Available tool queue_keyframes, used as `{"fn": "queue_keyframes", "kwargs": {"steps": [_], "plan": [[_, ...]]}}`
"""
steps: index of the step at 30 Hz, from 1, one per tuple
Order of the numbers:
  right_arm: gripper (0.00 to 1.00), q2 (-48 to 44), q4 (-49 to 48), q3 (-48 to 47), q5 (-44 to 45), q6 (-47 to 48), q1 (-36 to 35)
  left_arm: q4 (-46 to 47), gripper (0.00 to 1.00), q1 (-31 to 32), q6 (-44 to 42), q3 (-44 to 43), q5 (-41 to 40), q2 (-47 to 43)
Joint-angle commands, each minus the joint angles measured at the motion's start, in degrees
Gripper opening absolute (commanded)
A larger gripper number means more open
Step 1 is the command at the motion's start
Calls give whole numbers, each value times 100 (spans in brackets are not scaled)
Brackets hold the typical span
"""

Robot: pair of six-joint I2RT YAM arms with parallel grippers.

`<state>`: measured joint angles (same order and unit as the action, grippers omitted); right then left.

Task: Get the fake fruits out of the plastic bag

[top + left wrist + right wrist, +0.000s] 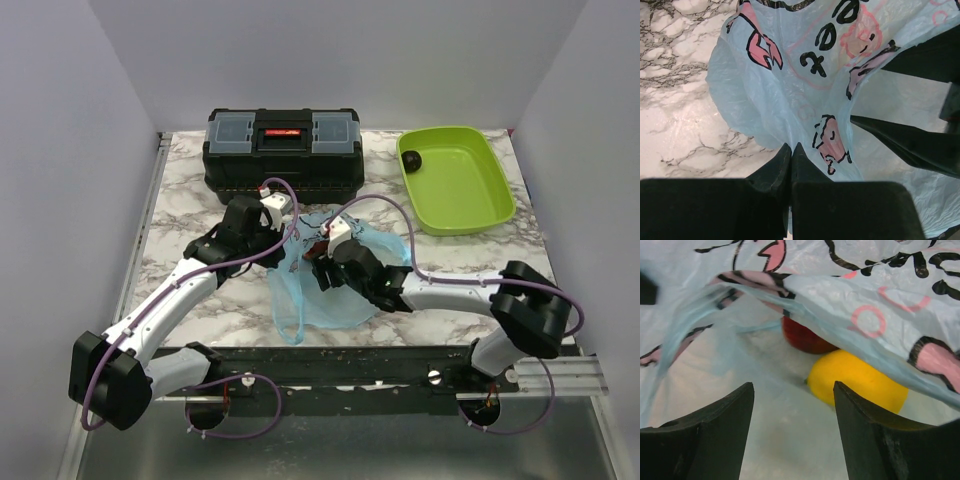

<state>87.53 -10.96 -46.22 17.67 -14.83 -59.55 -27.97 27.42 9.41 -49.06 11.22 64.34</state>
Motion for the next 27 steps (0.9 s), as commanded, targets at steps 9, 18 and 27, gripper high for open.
{"fn": "queue_keyframes", "kwargs": {"steps": [9, 18, 27], "plan": [[77, 1180, -1849, -344, 863, 931, 124, 55, 0, -39, 35, -157, 126, -26], [82, 1732, -2216, -669, 595, 1078, 305, 64, 0, -40, 52, -159, 195, -17], [81, 2155, -2191, -892, 423, 1029, 391, 58, 0, -44, 52, -157, 187, -26]]}}
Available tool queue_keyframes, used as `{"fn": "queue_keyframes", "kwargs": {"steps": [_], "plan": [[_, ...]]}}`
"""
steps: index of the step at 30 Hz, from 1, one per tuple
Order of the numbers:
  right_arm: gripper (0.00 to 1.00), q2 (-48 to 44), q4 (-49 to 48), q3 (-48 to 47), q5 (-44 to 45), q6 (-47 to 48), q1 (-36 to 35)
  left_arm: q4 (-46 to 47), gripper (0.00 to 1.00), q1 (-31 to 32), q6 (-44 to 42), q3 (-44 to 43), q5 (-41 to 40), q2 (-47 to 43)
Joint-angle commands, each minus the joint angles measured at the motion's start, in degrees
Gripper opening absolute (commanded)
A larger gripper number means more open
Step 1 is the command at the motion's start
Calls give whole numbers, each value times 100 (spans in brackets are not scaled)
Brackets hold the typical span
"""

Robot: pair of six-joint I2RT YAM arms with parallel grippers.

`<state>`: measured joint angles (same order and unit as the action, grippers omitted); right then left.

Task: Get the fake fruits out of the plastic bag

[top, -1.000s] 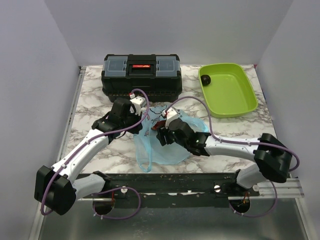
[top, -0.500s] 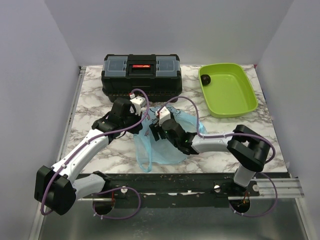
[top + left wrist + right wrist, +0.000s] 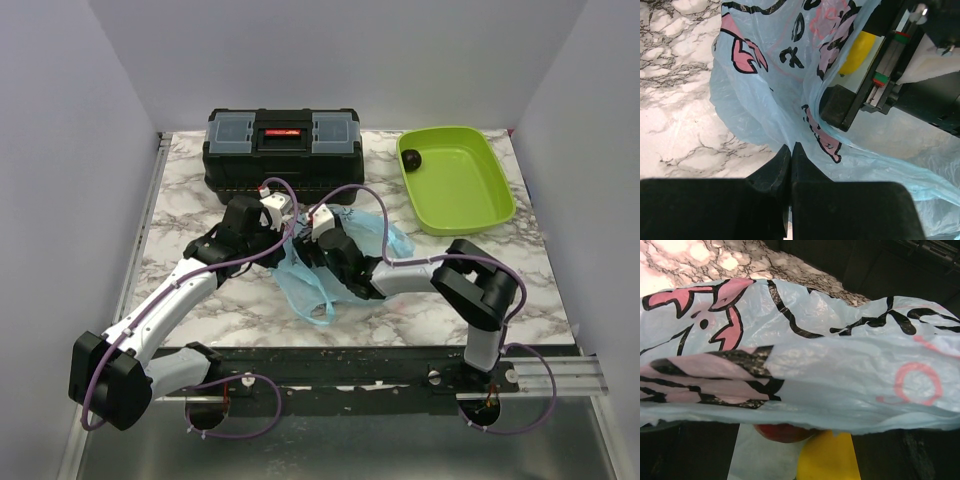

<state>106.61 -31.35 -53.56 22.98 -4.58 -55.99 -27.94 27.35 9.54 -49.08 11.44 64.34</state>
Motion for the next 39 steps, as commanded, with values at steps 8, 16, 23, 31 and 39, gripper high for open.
{"fn": "queue_keyframes", "kwargs": {"steps": [8, 16, 23, 31, 39], "plan": [[70, 526, -1, -347, -259, -195, 43, 52, 0, -43, 39, -163, 192, -25], [81, 702, 156, -367, -453, -431, 39, 50, 0, -42, 39, -156, 193, -26], [74, 653, 151, -312, -421, -498, 44, 48, 0, -37, 39, -166, 207, -1], [51, 393, 252, -360, -400, -470, 44, 35, 0, -42, 30, -163, 183, -9], [34, -556, 216, -77, -375, -570, 44, 15, 0, -41, 30, -174, 162, -10]]}}
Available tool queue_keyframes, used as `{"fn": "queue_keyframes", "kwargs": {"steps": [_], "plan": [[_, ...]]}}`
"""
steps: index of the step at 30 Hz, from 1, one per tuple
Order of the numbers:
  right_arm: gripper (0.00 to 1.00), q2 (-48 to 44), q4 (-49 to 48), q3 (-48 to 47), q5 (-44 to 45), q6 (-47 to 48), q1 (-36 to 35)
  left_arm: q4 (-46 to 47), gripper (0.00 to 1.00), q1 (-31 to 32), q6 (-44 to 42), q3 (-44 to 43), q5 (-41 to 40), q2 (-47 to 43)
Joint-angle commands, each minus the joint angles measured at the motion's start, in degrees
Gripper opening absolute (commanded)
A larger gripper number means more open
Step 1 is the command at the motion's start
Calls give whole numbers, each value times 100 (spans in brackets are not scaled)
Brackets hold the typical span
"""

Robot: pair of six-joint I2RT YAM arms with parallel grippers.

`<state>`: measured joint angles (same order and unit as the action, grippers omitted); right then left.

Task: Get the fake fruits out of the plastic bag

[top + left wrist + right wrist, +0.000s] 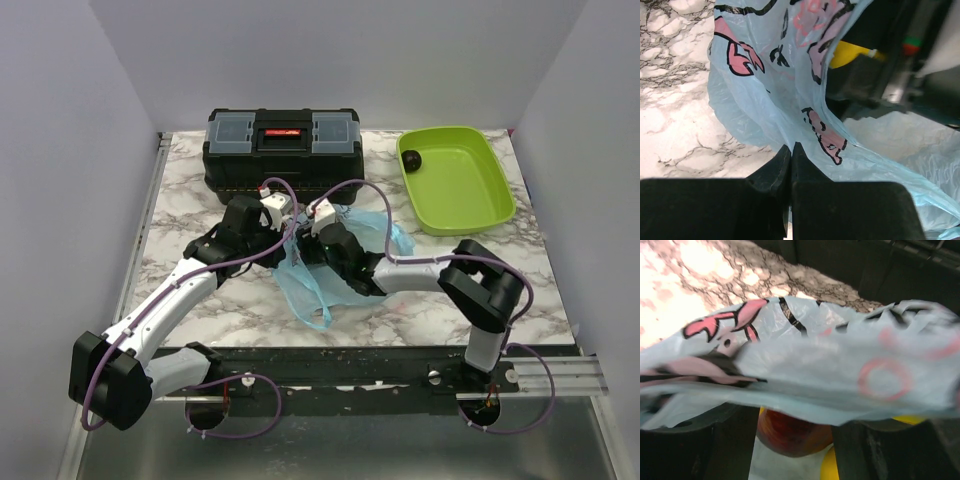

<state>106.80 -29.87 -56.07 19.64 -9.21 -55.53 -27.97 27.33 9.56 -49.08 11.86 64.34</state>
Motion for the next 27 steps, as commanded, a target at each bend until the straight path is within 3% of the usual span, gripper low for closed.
{"fn": "queue_keyframes", "kwargs": {"steps": [1, 9, 16, 19, 27], "plan": [[33, -690, 44, 223, -43, -144, -7, 3, 0, -39, 33, -184, 145, -1], [27, -1400, 52, 681, -161, -396, -2, -18, 0, -49, 19, -187, 40, -4], [33, -1234, 263, 694, -162, -273, -2, -24, 0, -57, 14, -192, 0, 24], [40, -1024, 244, 584, -61, -194, -2, -73, 0, -56, 11, -210, -109, 68], [79, -347, 241, 53, 22, 80, 7, -86, 0, -70, 7, -226, -101, 117]]}}
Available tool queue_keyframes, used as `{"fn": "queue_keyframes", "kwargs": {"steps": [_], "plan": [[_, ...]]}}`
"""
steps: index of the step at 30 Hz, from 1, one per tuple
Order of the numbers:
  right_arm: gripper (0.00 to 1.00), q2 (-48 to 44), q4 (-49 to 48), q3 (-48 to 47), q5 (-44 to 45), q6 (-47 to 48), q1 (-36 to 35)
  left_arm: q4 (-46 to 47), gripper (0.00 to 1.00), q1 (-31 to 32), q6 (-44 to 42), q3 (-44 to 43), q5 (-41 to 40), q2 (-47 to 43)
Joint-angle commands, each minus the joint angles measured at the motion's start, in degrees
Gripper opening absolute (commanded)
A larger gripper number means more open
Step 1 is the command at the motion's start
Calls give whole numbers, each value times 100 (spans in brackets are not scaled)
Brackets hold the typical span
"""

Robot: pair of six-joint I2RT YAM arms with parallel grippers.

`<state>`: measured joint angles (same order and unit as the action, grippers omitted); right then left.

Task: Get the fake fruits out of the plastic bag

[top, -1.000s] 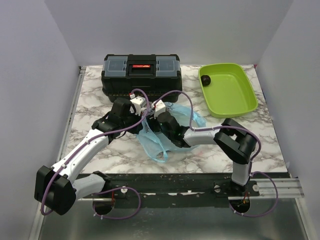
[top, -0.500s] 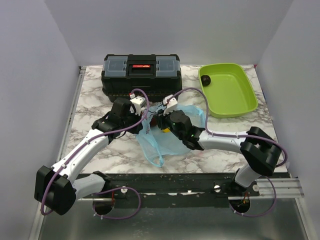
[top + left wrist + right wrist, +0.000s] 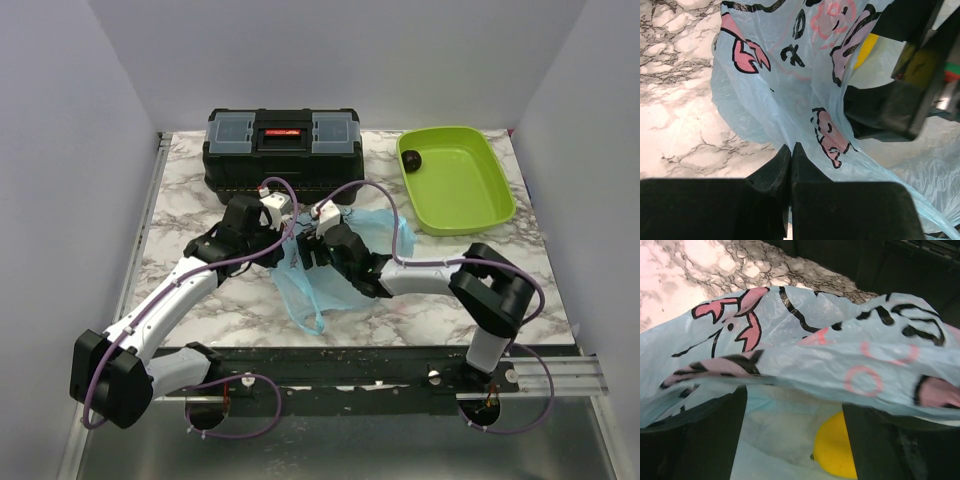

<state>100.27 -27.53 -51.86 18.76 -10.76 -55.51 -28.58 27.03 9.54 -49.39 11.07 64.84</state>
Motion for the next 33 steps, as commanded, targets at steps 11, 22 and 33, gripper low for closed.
{"fn": "queue_keyframes", "kwargs": {"steps": [11, 22, 33], "plan": [[98, 1316, -111, -1114, 207, 801, 66, -13, 0, -40, 22, -192, 65, 77], [75, 1689, -16, -1239, 196, 663, 70, -25, 0, -48, 30, -193, 79, 68], [37, 390, -124, -543, 230, 310, 66, -46, 0, -49, 22, -199, -14, 80]]}}
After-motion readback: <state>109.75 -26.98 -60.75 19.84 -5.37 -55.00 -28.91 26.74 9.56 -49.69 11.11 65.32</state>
